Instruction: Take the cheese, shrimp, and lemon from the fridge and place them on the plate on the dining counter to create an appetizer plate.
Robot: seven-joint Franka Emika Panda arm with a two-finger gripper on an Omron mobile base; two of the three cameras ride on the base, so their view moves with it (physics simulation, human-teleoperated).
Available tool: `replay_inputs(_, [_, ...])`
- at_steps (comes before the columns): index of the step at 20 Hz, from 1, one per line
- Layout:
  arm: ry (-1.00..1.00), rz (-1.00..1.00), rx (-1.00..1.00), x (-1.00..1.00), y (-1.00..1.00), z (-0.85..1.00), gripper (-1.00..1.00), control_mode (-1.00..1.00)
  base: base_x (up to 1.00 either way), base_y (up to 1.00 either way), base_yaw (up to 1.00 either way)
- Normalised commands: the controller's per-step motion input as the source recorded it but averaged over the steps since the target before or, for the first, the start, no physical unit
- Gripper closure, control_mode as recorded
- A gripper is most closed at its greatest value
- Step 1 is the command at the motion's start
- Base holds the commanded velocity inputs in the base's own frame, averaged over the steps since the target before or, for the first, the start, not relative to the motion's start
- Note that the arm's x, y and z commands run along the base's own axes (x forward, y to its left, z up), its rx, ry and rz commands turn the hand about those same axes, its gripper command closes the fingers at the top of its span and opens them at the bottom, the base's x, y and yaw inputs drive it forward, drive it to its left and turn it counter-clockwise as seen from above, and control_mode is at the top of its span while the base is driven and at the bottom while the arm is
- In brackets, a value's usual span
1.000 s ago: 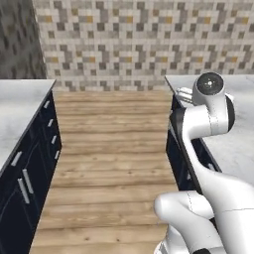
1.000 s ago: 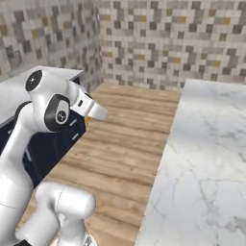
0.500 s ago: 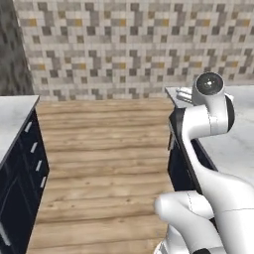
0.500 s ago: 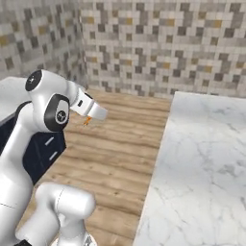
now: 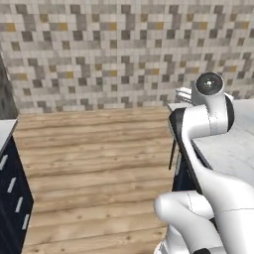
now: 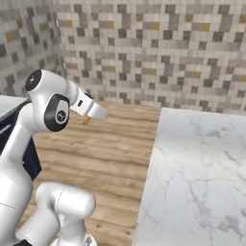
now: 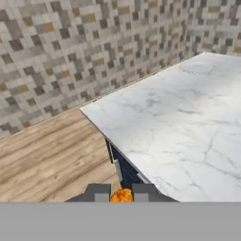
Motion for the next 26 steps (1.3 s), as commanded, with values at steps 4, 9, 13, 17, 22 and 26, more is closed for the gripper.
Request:
replay_inputs(4, [0.00,0.00,0.00,0.00,0.00,0.00,1.00,1.00,1.00,0.34,-0.19])
replay_inputs(9, [0.00,0.00,0.00,0.00,0.00,0.00,1.00,1.00,1.00,0.34,-0.21])
replay_inputs(13, [0.00,0.00,0.00,0.00,0.00,0.00,1.00,1.00,1.00,0.12,-0.25])
replay_inputs(17, [0.00,0.00,0.00,0.00,0.00,0.00,1.00,1.00,1.00,0.22,-0.36])
replay_inputs(22, [0.00,0.00,0.00,0.00,0.00,0.00,1.00,1.00,1.00,0.51,-0.43])
replay_inputs(26, [0.00,0.00,0.00,0.00,0.00,0.00,1.00,1.00,1.00,0.56,-0.45])
